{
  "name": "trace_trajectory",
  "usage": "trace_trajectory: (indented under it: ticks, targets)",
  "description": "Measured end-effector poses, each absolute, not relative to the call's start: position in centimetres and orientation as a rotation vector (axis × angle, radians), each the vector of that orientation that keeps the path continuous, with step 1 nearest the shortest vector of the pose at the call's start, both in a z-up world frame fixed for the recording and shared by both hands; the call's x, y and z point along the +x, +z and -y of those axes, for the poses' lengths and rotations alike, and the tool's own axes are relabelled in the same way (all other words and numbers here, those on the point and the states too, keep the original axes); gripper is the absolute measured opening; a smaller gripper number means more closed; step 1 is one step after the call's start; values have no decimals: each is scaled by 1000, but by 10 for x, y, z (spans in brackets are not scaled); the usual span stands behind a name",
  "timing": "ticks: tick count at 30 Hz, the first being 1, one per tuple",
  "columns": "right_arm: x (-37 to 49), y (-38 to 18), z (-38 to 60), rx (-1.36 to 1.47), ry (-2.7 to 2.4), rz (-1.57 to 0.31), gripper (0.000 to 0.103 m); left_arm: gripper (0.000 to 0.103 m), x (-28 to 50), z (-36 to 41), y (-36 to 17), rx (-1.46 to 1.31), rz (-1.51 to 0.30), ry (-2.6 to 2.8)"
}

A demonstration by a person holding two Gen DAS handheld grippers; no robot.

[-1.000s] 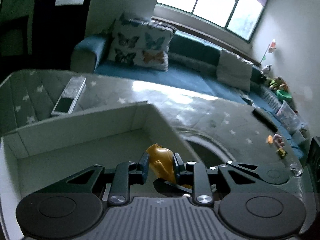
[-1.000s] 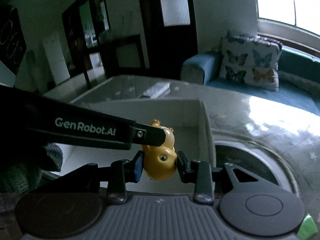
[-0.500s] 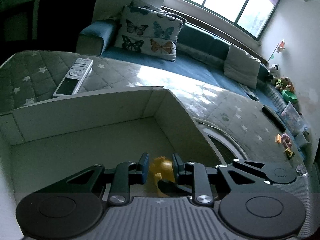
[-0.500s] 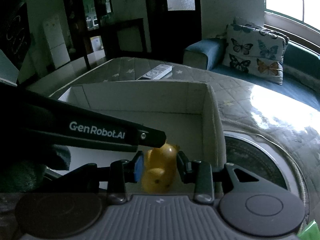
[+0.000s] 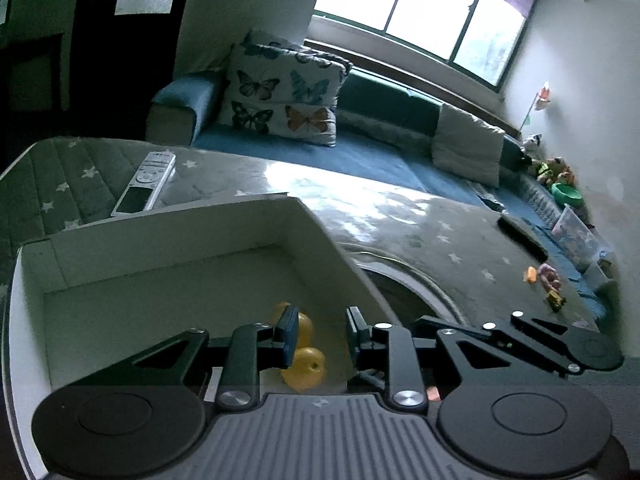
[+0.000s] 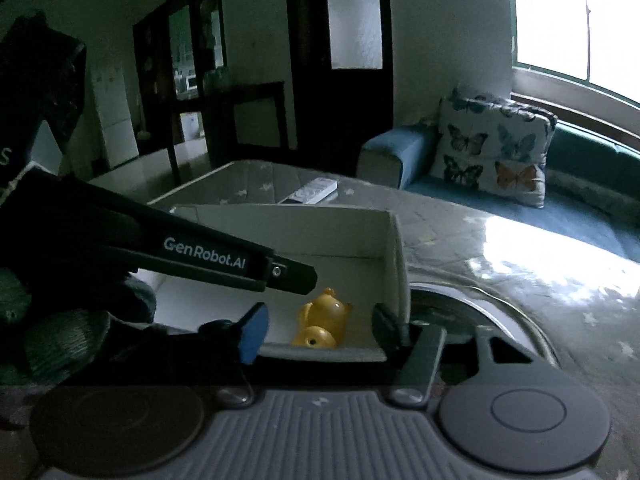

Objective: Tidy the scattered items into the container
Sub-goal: 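Carry the yellow duck into the white box and open both grippers, then move both grippers to the pale green plush chick and grasp it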

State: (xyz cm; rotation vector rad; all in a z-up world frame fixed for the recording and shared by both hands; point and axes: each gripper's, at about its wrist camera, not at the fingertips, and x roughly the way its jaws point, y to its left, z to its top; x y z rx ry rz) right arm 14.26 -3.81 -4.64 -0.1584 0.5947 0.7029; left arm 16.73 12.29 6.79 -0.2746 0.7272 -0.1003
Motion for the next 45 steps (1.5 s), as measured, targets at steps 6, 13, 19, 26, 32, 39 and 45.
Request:
trace_trajectory:
  ticks: [6,13,19,26,32,39,45]
  targets:
    - [112,-40,63,-157,677,-569,74,28,148,-102,72,-262,-720,-129]
    - [84,-45,88,-146,630,-561,83,28,129,-75,68,-241,-730,-158]
    - [63,-57,117,-131,565,-573,88,28,114,-50,58,-222,-753,-198]
    - [47,-66,150,-98,474,-594,90,30,107,-17,43,-208,-805,-269]
    - [40,-83,172,-80,402,-627,91,30,108,2,33,-200,-848,-308]
    - [47,-97,185,-68,370,-660,98,31,110,17,27,-210,-878,-357]
    - [55,-102,188,-69,371,-665,99,31,116,29,22,-197,-903,-379]
